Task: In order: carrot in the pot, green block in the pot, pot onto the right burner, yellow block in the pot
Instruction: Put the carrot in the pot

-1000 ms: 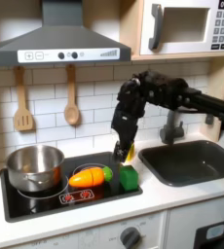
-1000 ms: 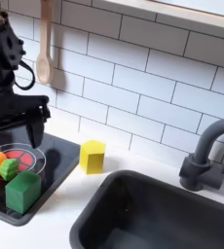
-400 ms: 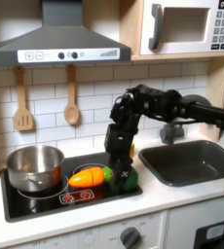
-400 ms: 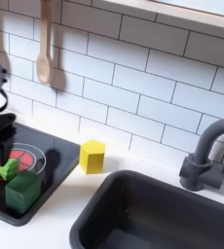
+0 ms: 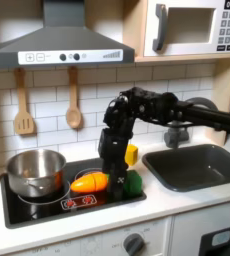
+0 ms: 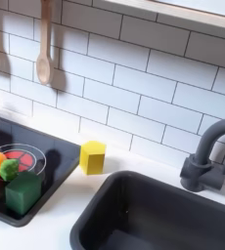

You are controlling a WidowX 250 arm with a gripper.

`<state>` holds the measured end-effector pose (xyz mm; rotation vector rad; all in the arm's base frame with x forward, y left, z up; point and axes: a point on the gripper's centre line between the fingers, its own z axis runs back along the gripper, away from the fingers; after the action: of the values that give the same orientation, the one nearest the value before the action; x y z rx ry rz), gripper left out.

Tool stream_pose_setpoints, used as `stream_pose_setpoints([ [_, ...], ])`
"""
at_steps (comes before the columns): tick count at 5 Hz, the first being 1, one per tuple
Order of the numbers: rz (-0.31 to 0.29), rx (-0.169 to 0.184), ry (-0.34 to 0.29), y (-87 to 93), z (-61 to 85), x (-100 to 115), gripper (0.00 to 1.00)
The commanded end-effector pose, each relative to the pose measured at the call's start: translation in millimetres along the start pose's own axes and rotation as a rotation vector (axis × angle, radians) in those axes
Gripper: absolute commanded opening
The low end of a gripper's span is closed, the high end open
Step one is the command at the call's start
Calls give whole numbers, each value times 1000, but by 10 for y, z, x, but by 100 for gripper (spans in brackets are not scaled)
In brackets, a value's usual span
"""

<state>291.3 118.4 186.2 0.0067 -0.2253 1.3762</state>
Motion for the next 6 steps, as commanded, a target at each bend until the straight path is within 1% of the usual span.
stream_pose_setpoints([
  [1,-34,6,-4,-224,-121,136,100],
  [2,-27,23,8,-263,-212,155,100],
  [3,-15,42,11,-218,-268,188,100],
  [4,-27,42,12,-206,-295,150,100],
  [5,-35,24,5,-231,-301,161,100],
  [6,-31,4,-7,-275,-290,187,100],
])
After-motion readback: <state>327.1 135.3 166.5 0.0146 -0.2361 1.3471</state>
